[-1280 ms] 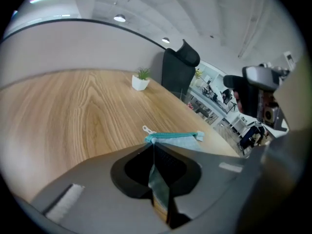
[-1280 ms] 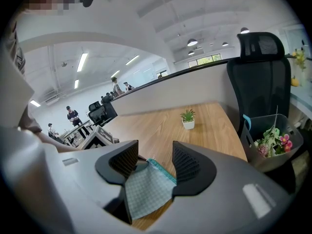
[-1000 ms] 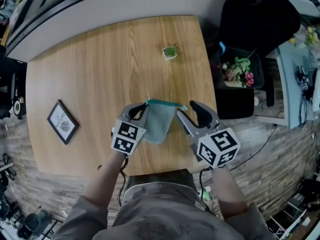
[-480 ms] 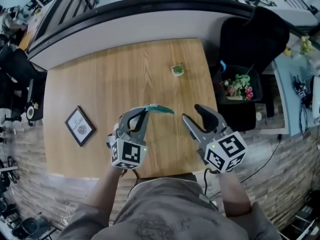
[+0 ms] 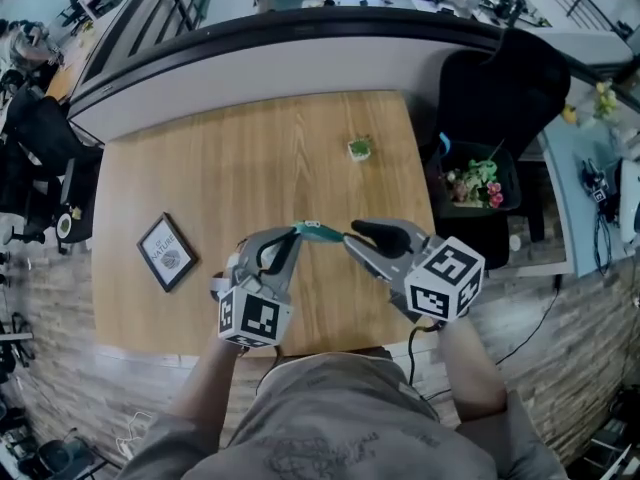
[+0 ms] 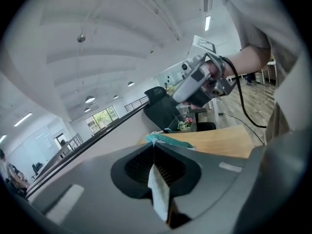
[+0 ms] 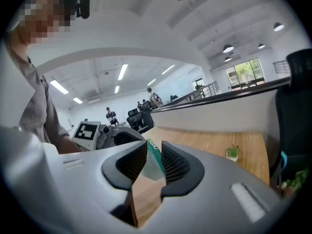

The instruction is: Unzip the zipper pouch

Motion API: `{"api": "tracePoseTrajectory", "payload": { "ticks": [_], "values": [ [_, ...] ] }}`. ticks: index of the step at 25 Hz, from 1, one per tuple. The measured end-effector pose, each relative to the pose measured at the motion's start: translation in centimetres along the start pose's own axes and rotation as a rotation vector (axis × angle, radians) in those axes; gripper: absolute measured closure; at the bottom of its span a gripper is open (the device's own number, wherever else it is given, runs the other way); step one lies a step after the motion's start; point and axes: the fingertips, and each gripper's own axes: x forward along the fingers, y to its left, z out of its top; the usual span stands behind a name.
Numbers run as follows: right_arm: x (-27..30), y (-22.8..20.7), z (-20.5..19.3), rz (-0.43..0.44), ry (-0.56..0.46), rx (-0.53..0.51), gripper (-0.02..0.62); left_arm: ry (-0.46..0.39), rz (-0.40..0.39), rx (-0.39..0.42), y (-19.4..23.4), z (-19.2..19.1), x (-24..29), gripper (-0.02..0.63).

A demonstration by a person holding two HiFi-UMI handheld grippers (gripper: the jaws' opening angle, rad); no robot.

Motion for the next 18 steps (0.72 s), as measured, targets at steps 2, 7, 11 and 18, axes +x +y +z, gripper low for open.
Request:
{"api": "tracePoseTrajectory", "payload": {
  "ticks": [2, 7, 11, 18],
  "values": [
    [0.8, 0.2, -0.4, 0.027, 0.064, -0.045, 0.494, -0.016, -0.007, 0.004, -0.1, 0.5, -0.3, 0.6],
    [2.2, 0.2, -0.8, 0.11, 0.129, 0.011, 0.491, -0.06, -0.034, 0.044, -0.7, 2.0, -0.7, 0.599],
    [2.9, 0.4, -1.5, 0.158, 0.172, 0.057, 0.491, -0.076, -0.053, 0.101, -1.6, 2.9, -0.6, 0.599],
    [3.2, 0.4, -1.7, 0.175, 0.173, 0.101, 0.492, -0.069, -0.072, 0.126, -2.2, 2.8, -0.3, 0.598]
  ]
}}
